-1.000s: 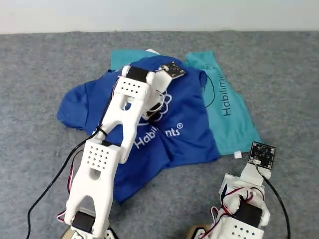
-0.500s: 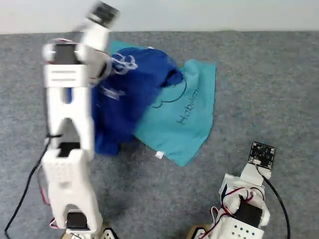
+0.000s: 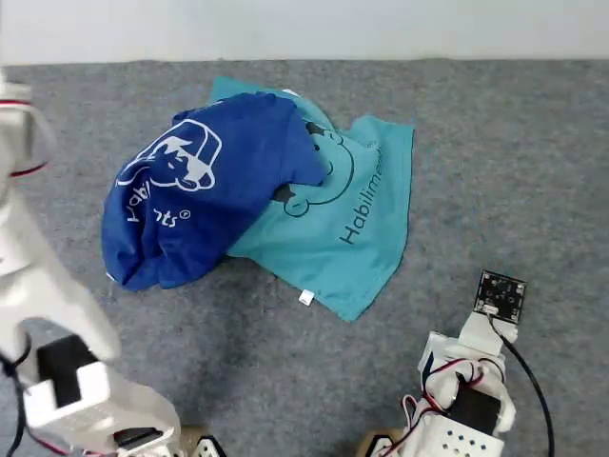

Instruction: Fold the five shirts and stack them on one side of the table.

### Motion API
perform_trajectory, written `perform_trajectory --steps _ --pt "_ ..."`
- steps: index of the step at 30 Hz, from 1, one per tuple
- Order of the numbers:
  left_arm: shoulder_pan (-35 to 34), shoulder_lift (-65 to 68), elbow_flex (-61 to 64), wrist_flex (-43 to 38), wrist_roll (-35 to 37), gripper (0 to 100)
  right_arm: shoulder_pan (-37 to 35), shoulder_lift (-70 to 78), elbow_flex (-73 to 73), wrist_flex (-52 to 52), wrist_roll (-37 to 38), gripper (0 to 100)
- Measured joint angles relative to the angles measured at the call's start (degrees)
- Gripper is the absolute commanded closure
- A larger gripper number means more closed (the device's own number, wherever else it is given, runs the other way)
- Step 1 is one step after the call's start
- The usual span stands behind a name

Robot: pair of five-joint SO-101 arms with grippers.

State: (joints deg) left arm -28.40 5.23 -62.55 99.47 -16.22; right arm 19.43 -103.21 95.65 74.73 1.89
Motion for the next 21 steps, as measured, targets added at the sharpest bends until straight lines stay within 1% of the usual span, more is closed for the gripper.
perform_trajectory --steps 3,6,8,10,13,15,16,18,21 --pt "-4.2 -0.1 0.2 0.0 0.0 99 0.0 0.0 0.0 0.0 0.0 98.9" --pt "-3.3 -0.2 3.2 0.0 -2.5 98 0.0 0.0 0.0 0.0 0.0 98.9" --pt "-0.5 -0.4 7.3 0.0 -5.5 97 0.0 0.0 0.0 0.0 0.0 98.9" --pt "3.2 -0.4 12.6 0.0 -7.6 92 0.0 0.0 0.0 0.0 0.0 98.9" --pt "9.3 -0.4 20.7 0.0 -10.4 78 0.0 0.0 0.0 0.0 0.0 98.9" --pt "13.3 -0.4 25.5 0.0 -11.0 70 0.0 0.0 0.0 0.0 0.0 98.9" --pt "15.1 -0.4 27.8 0.0 -11.1 68 0.0 0.0 0.0 0.0 0.0 98.9" --pt "18.6 -0.3 30.9 -0.1 -11.3 68 0.0 0.0 0.0 0.0 0.0 98.9" --pt "23.7 -0.3 33.9 -3.0 -11.5 68 0.0 0.0 0.0 0.0 0.0 98.9"
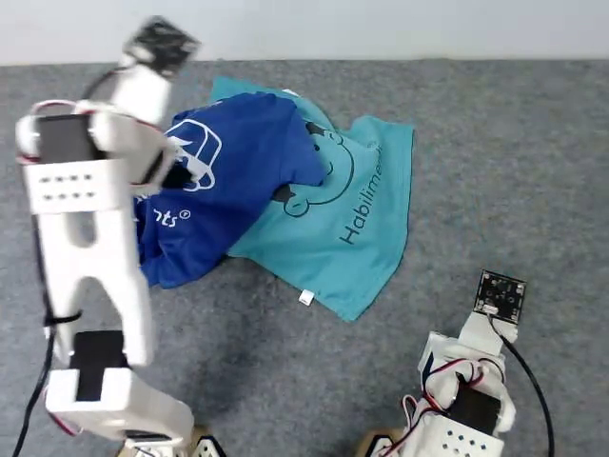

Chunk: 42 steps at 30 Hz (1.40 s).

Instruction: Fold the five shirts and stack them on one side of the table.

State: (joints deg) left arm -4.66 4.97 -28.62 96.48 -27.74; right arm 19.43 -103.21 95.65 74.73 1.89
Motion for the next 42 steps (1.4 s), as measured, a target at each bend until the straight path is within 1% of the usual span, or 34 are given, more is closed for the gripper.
perform_trajectory --steps 4,8,11,15,17,19,20,22,24,25,26,28,31,33,37,42 --pt "6.6 0.0 5.7 -6.9 -0.1 68 0.0 0.0 0.0 0.0 0.0 98.9" --pt "11.2 2.3 11.2 -13.1 -0.1 68 0.0 0.0 0.0 0.0 0.0 98.9" --pt "12.3 8.0 11.5 -16.2 -0.1 68 0.0 0.0 0.0 0.0 0.0 98.9" --pt "12.1 16.7 11.5 -21.0 0.1 68 0.0 0.0 0.0 0.0 0.0 98.9" --pt "12.0 20.8 11.4 -22.1 -0.1 68 0.0 0.0 0.0 0.0 0.0 98.9" --pt "11.9 25.1 10.8 -22.4 -0.1 70 0.0 0.0 0.0 0.0 0.0 98.9" --pt "11.9 26.9 10.5 -22.6 0.0 73 0.0 0.0 0.0 0.0 0.0 98.9" --pt "11.9 30.0 9.8 -23.0 0.2 82 0.0 0.0 0.0 0.0 0.0 98.9" --pt "12.0 31.6 9.1 -23.1 0.2 96 0.0 0.0 0.0 0.0 0.0 98.9" --pt "12.0 31.7 9.1 -23.1 0.2 100 0.0 0.0 0.0 0.0 0.0 98.9" --pt "12.0 31.7 8.8 -22.8 0.2 98 0.0 0.0 0.0 0.0 0.0 98.9" --pt "12.1 31.9 8.0 -22.2 0.2 99 0.0 0.0 0.0 0.0 0.0 98.9" --pt "12.2 31.4 6.1 -18.6 0.4 99 0.0 0.0 0.0 0.0 0.0 98.9" --pt "11.9 29.9 4.7 -15.9 1.9 99 0.0 0.0 0.0 0.0 0.0 98.9" --pt "10.0 23.4 3.4 -12.0 5.4 99 0.0 0.0 0.0 0.0 0.0 98.9" --pt "6.3 11.0 3.4 -10.2 8.5 99 0.0 0.0 0.0 0.0 0.0 98.9"
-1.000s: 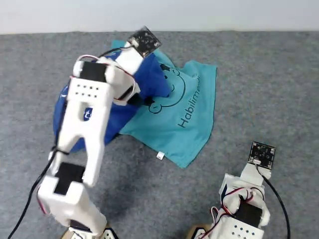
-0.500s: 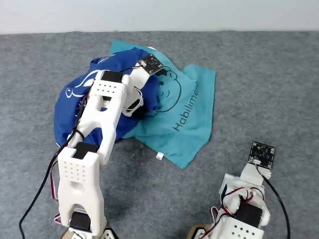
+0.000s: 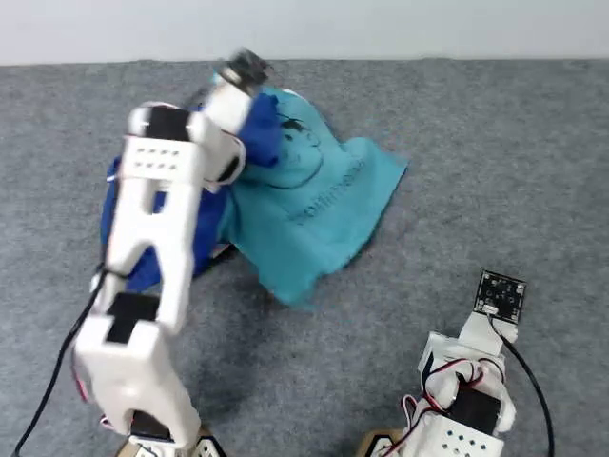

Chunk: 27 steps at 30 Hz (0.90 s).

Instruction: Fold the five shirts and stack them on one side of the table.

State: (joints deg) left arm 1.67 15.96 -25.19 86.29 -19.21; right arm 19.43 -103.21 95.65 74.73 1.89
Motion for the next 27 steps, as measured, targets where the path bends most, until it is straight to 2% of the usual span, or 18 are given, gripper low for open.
perform_trajectory --steps 6,13,19,24,27 --pt "-6.0 -15.7 0.0 1.5 4.5 99 0.0 0.0 0.0 0.0 0.0 98.9" --pt "-19.7 -30.0 0.0 1.5 6.2 99 0.0 0.0 0.0 0.0 0.0 98.9" --pt "-32.5 -31.6 1.2 0.5 6.2 99 0.0 0.0 0.0 0.0 0.0 98.9" --pt "-42.3 -30.4 8.2 -7.3 6.2 99 0.0 0.0 0.0 0.0 0.0 98.9" --pt "-45.0 -29.5 13.6 -10.7 4.6 99 0.0 0.0 0.0 0.0 0.0 98.9"
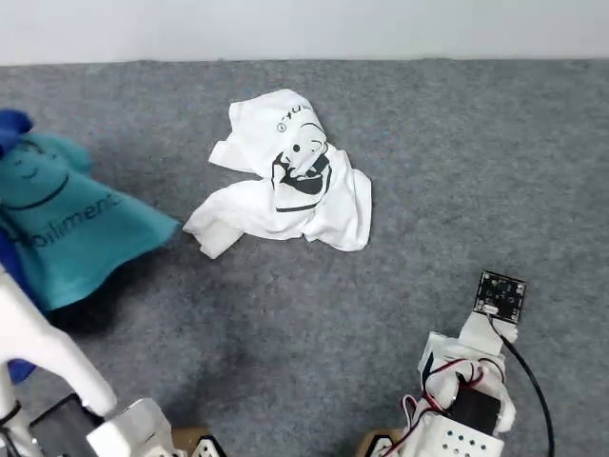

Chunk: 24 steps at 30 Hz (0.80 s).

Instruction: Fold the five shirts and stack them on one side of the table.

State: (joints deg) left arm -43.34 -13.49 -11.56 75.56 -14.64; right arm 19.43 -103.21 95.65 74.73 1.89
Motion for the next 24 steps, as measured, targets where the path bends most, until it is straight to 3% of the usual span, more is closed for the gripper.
perform_trajectory --steps 5,11,18,24 --pt "-0.5 0.1 5.4 -1.5 -5.7 95 0.0 0.0 0.0 0.0 0.0 98.9" --pt "-0.5 -0.1 6.4 0.0 -13.5 72 0.0 0.0 0.0 0.0 0.0 98.9" --pt "-0.9 -1.8 6.2 0.6 -14.6 71 0.0 0.0 0.0 0.0 0.0 98.9" --pt "-0.4 -11.4 5.9 1.1 -14.6 72 0.0 0.0 0.0 0.0 0.0 98.9"
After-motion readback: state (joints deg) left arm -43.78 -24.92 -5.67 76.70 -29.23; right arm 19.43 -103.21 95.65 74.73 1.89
